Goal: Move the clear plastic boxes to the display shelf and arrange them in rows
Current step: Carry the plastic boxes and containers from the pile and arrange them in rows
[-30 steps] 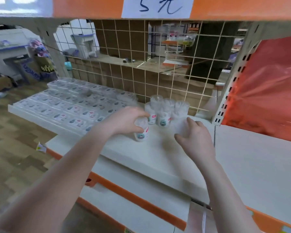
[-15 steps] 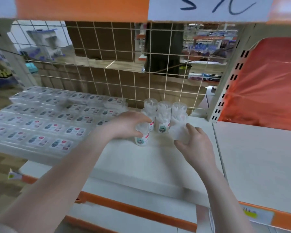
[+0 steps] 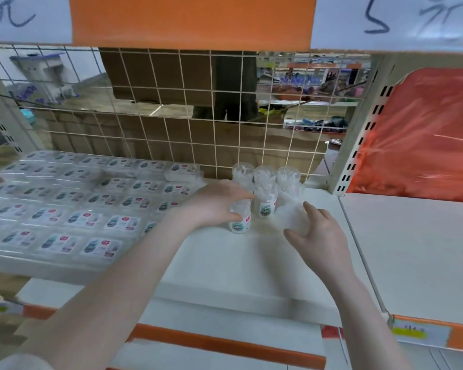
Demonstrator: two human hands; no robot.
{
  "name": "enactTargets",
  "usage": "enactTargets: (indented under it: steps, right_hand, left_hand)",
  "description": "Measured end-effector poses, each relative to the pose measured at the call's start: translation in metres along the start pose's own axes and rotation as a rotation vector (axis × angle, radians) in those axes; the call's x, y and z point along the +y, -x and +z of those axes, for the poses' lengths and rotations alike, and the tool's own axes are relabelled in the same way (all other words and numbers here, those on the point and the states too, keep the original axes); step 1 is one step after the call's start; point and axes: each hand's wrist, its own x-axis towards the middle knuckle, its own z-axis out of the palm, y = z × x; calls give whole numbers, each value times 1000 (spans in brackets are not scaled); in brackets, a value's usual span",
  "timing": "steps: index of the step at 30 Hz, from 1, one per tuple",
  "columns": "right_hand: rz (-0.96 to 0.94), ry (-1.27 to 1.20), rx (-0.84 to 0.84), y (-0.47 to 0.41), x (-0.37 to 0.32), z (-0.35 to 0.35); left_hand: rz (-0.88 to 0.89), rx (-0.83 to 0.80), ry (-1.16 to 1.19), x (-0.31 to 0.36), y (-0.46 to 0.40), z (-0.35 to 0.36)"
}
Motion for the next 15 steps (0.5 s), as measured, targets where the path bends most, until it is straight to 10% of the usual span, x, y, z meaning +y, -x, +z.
enactTargets:
  steps: [15]
  right_hand:
    - [-33, 0, -15, 0, 14, -4]
  left_hand:
    - [18, -5, -119, 1, -11, 10]
